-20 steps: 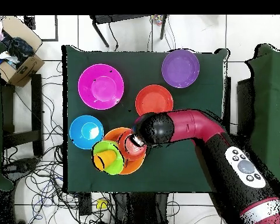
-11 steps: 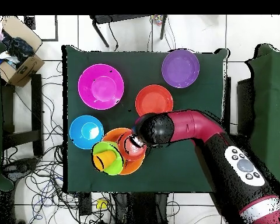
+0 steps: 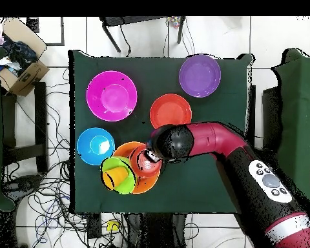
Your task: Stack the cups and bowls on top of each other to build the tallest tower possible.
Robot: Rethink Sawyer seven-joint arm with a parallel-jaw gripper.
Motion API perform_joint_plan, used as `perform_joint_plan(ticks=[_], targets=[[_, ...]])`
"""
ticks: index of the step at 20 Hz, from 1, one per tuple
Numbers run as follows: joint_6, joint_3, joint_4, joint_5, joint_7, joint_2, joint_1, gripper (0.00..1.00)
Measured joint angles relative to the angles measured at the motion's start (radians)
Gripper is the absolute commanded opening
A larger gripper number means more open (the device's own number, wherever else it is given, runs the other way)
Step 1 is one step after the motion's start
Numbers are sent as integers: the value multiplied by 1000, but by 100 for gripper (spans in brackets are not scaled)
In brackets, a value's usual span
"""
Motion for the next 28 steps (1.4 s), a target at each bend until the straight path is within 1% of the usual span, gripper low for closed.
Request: perform_joint_plan(ticks=[10, 24, 27, 28], targets=[[0, 0, -9, -2, 0, 5, -25, 0], [0, 0, -18, -2, 0, 6, -24, 0], [0, 0, -24, -9, 0, 14, -24, 0], [-1, 0, -29, -20, 0, 24, -24, 0]])
